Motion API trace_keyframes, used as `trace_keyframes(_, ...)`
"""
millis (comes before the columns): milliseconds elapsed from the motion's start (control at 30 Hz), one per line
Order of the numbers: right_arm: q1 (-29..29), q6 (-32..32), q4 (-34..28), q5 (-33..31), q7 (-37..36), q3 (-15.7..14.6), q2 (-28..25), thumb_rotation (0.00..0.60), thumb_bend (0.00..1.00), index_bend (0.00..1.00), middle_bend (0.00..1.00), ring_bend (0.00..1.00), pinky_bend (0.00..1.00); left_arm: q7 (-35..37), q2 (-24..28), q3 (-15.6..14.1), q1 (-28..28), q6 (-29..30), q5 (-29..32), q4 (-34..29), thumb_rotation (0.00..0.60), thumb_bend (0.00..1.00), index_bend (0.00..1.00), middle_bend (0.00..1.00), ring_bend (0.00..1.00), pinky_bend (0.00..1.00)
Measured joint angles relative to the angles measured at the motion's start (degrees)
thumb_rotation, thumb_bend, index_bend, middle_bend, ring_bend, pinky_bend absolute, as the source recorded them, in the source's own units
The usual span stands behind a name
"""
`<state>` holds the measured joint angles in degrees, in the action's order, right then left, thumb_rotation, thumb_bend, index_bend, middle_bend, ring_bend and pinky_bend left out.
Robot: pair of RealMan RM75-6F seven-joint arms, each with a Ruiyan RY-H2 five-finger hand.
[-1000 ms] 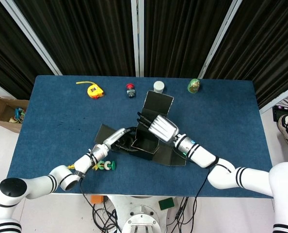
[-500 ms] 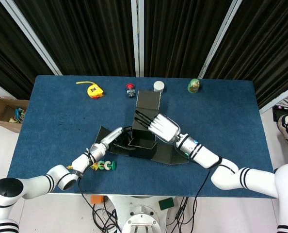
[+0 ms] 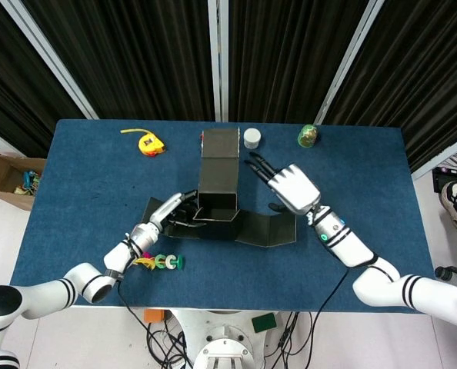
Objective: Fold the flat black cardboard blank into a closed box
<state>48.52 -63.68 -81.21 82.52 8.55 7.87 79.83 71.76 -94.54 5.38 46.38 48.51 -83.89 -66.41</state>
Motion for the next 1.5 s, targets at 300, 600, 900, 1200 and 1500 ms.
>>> trace_keyframes(300, -9.58, -10.69, 2.63, -2.03, -14.61, 1.68, -2.98, 0.6, 0.15, 0.0, 0.14, 0.71, 1.0, 14.17, 5.88, 0.63, -2.01, 3.43, -1.54, -4.58, 0.465, 0.06, 0.31, 0.33, 0.51, 0.85)
trace_keyframes(600, -14.12, -13.26, 6.85, -1.41, -26.92, 1.7, -0.69, 0.6, 0.15, 0.0, 0.2, 0.72, 1.0, 31.15, 11.08, 2.13, -3.25, 6.92, -2.63, -9.98, 0.462, 0.06, 0.3, 0.32, 0.51, 0.85)
trace_keyframes(900, -10.22, -15.68, 11.27, 8.3, -26.79, 1.01, 10.02, 0.6, 0.12, 0.06, 0.24, 0.74, 1.0, 30.35, 12.27, 3.48, -2.79, 5.95, -1.05, -13.19, 0.455, 0.06, 0.3, 0.31, 0.51, 0.85)
trace_keyframes(1200, -3.35, -18.84, 15.0, 12.17, -18.02, 6.33, 17.41, 0.6, 0.07, 0.1, 0.26, 0.75, 1.0, 24.06, 11.24, 3.59, -2.01, 3.69, 0.16, -13.83, 0.454, 0.06, 0.3, 0.31, 0.51, 0.85)
trace_keyframes(1500, 0.3, -18.84, 16.14, 12.5, -11.37, 8.76, 19.81, 0.6, 0.06, 0.12, 0.24, 0.75, 1.0, 19.17, 10.49, 2.72, -2.06, 3.29, -0.37, -13.04, 0.455, 0.06, 0.3, 0.31, 0.51, 0.85)
